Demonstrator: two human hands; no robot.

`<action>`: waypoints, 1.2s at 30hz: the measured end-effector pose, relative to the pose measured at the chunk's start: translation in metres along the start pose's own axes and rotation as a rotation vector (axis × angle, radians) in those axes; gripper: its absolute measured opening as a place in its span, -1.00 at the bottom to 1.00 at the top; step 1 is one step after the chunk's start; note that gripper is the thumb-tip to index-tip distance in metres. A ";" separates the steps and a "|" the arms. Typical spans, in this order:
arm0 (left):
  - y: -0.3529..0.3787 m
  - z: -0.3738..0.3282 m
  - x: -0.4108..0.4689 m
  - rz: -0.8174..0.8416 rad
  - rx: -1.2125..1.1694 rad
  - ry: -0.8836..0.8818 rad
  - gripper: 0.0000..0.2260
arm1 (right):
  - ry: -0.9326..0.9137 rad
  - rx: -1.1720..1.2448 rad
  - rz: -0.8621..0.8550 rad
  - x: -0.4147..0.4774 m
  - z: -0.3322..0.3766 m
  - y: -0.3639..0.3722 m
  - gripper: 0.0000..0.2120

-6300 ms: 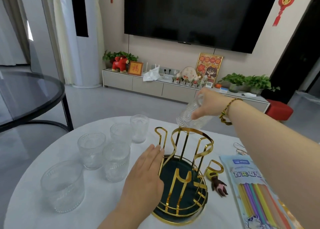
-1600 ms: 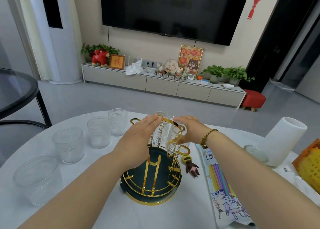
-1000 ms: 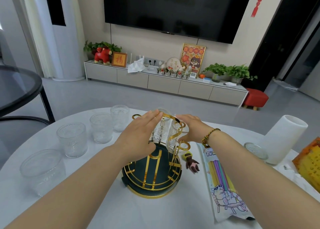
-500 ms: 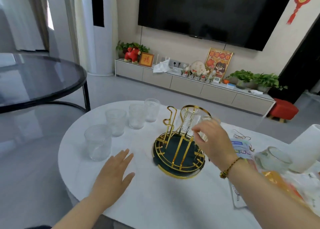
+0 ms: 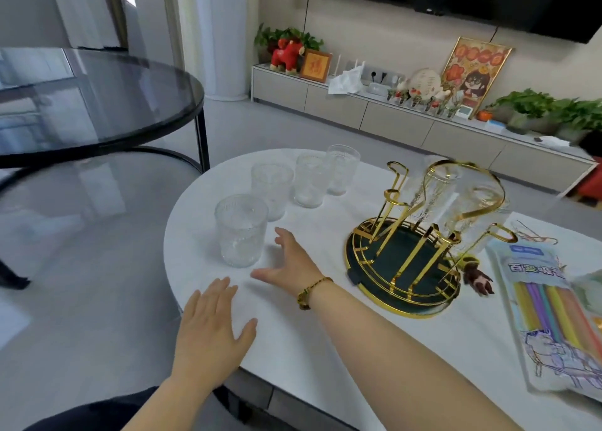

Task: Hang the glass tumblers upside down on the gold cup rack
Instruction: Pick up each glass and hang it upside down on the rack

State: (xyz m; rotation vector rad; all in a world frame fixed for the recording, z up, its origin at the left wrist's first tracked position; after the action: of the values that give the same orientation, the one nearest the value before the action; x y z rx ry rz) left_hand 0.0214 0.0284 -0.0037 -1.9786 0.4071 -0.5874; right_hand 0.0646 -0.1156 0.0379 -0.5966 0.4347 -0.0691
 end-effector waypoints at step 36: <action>-0.058 -0.178 0.093 -0.072 -0.174 0.450 -0.51 | 0.012 0.120 -0.536 -0.220 -0.069 -0.221 -0.39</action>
State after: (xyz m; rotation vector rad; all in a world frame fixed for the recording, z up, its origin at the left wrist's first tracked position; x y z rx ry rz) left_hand 0.0002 -0.1232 0.1391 -2.0241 0.6824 -1.0817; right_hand -0.1502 -0.2939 0.1924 -0.5818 0.2702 -0.6059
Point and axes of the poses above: each hand's wrist, its own x-axis towards the middle knuckle, its own y-axis out of the palm, z = x × y, the point moved 3 cm from there along x, towards the middle knuckle, and after that the axes turned 15 degrees about y, right-handed, at the moved point
